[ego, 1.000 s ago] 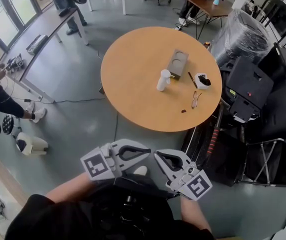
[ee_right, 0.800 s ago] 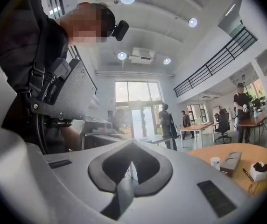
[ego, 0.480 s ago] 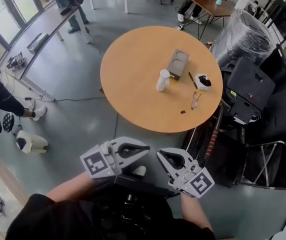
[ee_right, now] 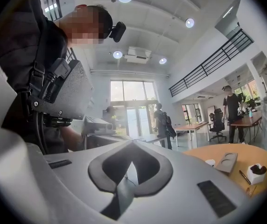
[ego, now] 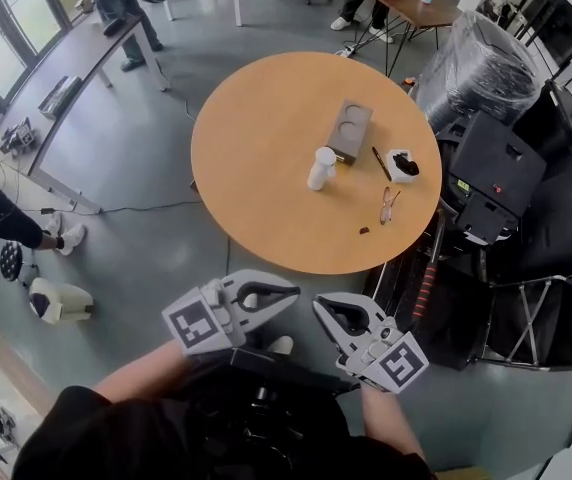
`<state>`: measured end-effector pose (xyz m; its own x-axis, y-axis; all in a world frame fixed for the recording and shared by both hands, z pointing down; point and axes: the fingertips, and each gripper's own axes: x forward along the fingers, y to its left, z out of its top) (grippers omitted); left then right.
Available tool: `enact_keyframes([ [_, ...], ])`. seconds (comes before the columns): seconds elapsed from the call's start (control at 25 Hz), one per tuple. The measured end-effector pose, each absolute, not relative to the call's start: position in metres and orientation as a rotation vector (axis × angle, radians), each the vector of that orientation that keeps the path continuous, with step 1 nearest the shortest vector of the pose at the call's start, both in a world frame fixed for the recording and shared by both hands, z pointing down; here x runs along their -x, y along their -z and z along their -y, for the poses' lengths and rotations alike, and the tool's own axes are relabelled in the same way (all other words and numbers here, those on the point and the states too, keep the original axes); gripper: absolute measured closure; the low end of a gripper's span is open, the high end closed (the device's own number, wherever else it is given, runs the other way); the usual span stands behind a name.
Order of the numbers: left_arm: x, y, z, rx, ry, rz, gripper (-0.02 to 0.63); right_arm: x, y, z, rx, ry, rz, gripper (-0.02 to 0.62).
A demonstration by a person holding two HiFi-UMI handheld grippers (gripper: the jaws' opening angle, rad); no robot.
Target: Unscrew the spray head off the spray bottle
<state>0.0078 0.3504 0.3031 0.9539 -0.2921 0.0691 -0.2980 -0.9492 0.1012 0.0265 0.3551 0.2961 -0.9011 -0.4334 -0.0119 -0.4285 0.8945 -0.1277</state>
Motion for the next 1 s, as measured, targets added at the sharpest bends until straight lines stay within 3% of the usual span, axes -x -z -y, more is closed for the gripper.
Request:
enact_keyframes([
  [1.0, 0.083, -0.293, -0.175, -3.051, -0.015, 0.318, 0.601, 0.059, -0.286, -0.176, 0.93, 0.165, -2.925, 0.6],
])
